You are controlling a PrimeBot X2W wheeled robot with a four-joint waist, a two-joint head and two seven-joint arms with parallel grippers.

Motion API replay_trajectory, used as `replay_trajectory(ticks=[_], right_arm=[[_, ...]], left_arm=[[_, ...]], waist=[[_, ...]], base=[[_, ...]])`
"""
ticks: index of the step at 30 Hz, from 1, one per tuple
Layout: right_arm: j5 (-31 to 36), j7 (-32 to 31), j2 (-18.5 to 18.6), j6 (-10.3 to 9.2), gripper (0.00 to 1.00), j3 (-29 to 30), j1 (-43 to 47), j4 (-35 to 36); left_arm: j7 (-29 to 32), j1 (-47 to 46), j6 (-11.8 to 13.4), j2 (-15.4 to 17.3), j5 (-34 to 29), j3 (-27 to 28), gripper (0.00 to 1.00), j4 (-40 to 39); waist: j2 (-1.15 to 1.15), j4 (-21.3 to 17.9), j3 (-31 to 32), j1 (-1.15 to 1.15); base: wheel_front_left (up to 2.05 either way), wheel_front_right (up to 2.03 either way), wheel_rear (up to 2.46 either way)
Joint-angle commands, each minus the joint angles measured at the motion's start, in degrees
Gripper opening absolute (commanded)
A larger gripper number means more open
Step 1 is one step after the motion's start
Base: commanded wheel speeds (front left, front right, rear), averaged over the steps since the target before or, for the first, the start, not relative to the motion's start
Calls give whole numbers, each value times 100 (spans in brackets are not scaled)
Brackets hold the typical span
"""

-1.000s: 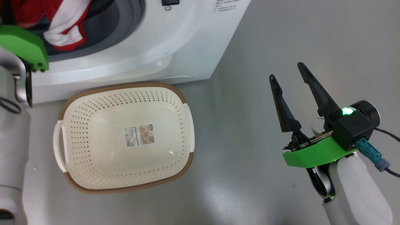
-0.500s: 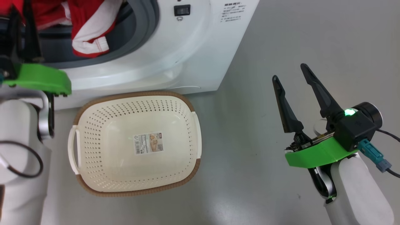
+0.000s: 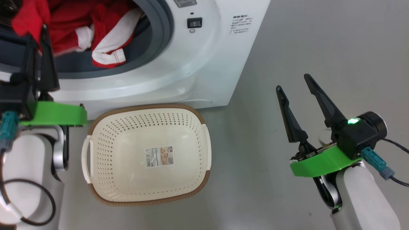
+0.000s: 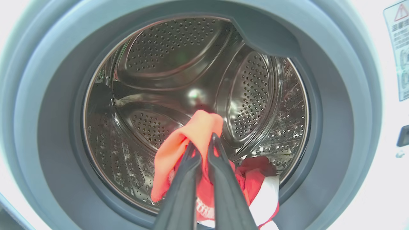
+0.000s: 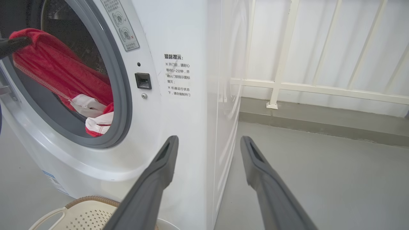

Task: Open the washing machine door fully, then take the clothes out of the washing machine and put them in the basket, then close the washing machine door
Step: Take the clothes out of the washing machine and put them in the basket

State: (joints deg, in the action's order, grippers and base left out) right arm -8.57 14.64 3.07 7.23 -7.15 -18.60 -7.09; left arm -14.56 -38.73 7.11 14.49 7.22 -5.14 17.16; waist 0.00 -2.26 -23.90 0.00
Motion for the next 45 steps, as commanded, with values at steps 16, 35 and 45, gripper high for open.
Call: replay_trajectory(ticks=[16, 35, 45], right_arm=[[7, 36, -19, 25, 100, -72, 364, 110], [58, 36, -19, 25, 100, -96, 413, 114], [65, 36, -19, 25, 100, -146, 274, 80]], left_arm=[[126, 1263, 262, 26, 35, 83, 0, -1766], [380, 2059, 291, -246, 438, -104, 0, -2365], [235, 1739, -149, -746, 1048, -396, 0, -560]], waist=[[0, 119, 492, 0], [0, 221, 510, 0], [0, 125, 199, 0]], base=[[0, 0, 0], [0, 0, 0], [0, 0, 0]])
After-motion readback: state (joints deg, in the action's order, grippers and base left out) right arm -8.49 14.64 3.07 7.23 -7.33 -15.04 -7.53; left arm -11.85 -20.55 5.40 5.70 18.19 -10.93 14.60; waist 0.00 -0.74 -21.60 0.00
